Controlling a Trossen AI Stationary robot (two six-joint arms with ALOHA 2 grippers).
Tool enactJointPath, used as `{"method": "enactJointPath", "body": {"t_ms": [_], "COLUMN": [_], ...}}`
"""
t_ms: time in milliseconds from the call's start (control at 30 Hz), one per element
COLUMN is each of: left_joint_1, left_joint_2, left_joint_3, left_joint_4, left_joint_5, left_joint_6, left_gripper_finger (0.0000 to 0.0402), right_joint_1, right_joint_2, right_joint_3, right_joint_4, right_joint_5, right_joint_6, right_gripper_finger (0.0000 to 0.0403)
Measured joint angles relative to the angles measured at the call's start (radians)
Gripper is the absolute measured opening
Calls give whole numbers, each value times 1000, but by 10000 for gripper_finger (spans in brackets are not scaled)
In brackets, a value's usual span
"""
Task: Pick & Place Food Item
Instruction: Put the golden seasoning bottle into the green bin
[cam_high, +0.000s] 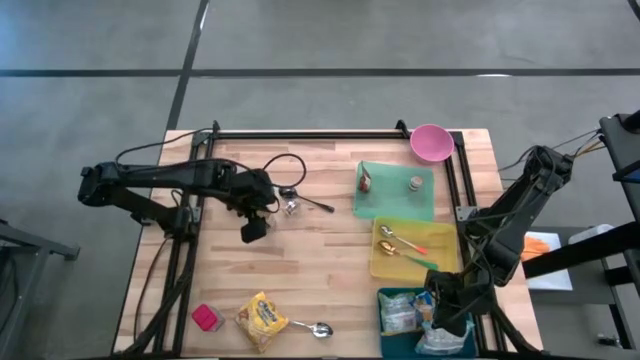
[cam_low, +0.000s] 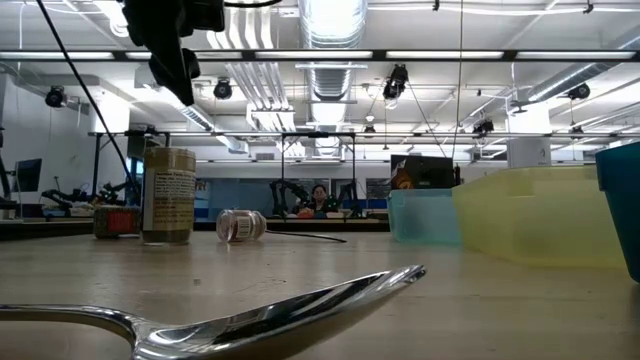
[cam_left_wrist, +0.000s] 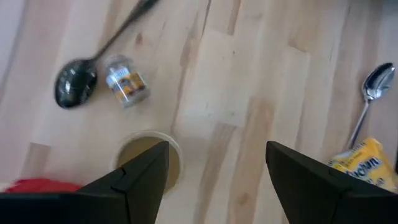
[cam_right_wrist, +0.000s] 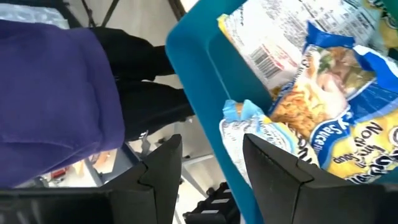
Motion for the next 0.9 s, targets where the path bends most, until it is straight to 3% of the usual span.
{"method": "enactJointPath", "body": {"t_ms": [200,433,767,900], "left_joint_1": [6,7,8,8], "left_joint_2": [0,5,5,5], "left_joint_3": [7,3,-38,-42], "left_joint_4": [2,-15,-28,-27], "left_joint_5": [-118,-133,-151,-136], "left_joint_6": [-7,-7,20,40], "left_gripper_finger": [276,281,387,392], "right_joint_1": [0,0,0,0], "right_joint_2": [1,2,2,2], "right_joint_3": [-14,-15,-15,-15], "right_joint_4": [2,2,3,3], "right_joint_5": [0,10,26,39], "right_joint_6": [19,18,2,-5], "right_gripper_finger": [165,165,165,165]}}
